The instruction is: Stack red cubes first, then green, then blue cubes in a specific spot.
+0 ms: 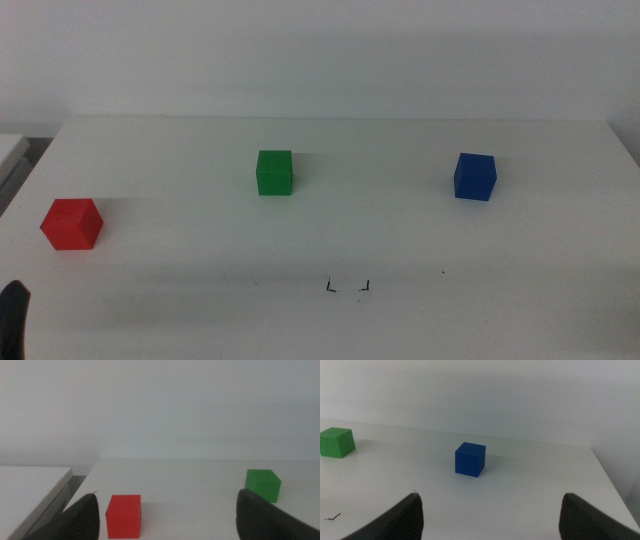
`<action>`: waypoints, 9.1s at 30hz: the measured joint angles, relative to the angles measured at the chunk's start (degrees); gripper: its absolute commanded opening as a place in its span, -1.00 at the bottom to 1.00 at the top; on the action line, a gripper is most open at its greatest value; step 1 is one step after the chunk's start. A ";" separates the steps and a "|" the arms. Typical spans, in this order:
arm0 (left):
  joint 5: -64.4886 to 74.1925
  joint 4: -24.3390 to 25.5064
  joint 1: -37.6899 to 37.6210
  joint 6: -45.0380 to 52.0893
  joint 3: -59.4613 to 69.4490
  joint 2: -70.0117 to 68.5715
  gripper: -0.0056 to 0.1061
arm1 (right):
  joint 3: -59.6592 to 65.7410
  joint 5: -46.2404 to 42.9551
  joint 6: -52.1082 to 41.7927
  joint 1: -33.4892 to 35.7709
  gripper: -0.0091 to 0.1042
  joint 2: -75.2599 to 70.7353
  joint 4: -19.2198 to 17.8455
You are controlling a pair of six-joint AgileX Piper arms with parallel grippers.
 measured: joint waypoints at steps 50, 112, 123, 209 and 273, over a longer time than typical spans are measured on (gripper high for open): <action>42.10 -9.65 12.60 21.89 -77.13 109.95 0.78 | 0.00 0.00 0.00 0.00 0.80 0.00 0.00; 43.34 2.75 -42.11 -39.60 -88.52 120.15 -0.60 | 0.00 0.00 0.00 0.00 0.80 0.00 0.12; 46.16 2.37 -42.11 -37.66 -88.66 118.91 0.78 | 0.00 0.00 0.00 0.00 0.80 0.00 0.12; 40.34 11.15 -45.47 -51.03 -83.94 111.47 -0.88 | 0.00 0.00 0.00 0.00 0.80 0.00 0.12; 45.55 4.93 -45.47 -6.24 -62.40 42.45 0.78 | 0.00 -2.40 0.00 -0.02 0.80 0.00 -0.94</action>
